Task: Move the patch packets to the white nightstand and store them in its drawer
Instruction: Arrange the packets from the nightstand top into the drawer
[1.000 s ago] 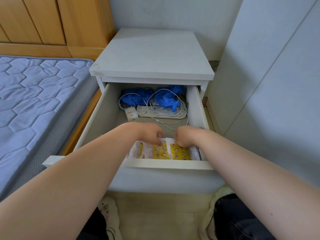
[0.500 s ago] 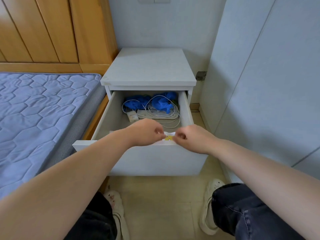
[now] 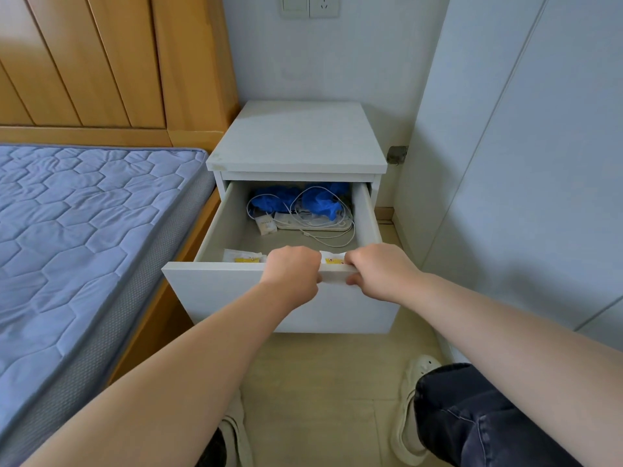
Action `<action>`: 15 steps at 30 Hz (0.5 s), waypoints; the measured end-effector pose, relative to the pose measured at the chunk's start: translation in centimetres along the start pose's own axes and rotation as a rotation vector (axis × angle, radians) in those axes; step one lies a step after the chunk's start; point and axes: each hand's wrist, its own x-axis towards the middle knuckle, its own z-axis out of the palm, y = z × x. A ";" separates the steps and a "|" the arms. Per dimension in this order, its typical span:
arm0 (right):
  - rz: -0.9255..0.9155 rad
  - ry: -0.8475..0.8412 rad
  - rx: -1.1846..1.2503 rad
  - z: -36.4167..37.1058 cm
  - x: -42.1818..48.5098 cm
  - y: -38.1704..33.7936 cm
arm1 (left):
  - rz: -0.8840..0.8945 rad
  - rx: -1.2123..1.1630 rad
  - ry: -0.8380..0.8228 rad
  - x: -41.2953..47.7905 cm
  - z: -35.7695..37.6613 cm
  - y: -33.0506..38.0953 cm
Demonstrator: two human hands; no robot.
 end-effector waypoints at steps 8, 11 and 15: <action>0.078 0.067 0.020 0.7 5.3 2.0 | -0.030 -0.024 0.064 5.4 0.4 -1.5; 0.089 0.100 0.022 1.3 7.5 3.1 | -0.037 -0.036 0.096 7.8 1.0 -1.9; 0.083 0.170 0.016 2.0 10.3 4.7 | -0.040 -0.045 0.168 11.1 1.8 -2.7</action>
